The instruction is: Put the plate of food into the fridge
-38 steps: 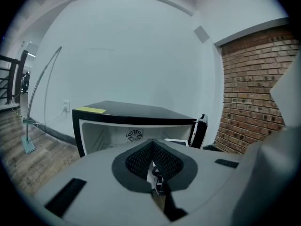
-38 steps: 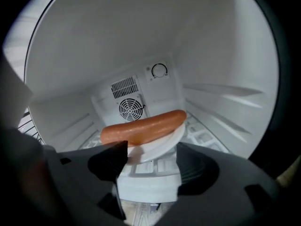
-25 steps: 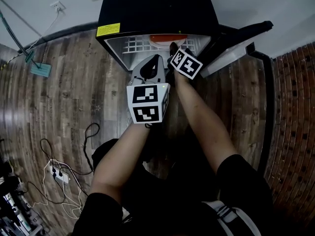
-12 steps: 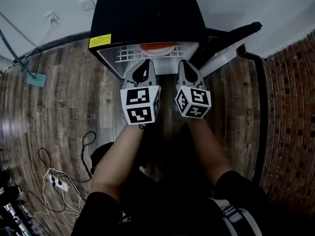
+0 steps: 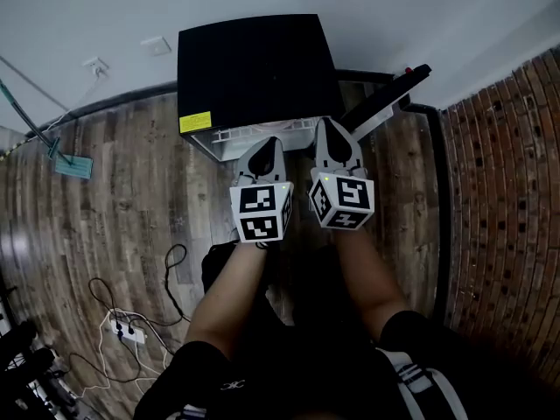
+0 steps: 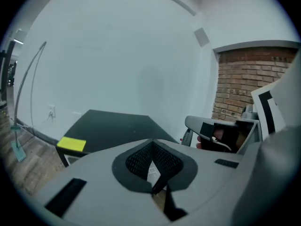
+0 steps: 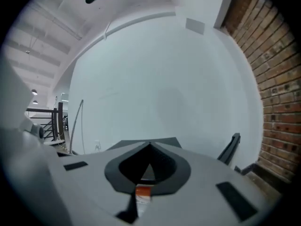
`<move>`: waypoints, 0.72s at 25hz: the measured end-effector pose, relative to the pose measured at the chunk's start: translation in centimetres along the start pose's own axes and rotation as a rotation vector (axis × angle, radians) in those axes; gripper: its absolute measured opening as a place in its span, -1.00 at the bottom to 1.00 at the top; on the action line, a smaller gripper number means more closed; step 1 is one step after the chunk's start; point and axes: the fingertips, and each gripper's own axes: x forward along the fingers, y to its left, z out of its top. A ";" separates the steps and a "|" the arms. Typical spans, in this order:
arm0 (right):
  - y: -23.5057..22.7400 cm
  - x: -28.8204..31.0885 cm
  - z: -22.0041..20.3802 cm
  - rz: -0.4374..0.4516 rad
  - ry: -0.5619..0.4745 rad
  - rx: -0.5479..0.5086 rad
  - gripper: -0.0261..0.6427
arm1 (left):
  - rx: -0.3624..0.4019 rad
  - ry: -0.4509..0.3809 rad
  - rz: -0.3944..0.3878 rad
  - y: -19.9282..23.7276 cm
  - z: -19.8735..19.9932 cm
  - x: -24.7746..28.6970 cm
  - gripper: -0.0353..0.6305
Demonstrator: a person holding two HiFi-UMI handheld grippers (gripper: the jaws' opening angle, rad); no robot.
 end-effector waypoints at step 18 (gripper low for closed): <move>4.5 -14.7 41.1 0.073 -0.071 -0.004 -0.88 | 0.111 -0.133 0.009 -11.8 39.0 -20.8 -0.90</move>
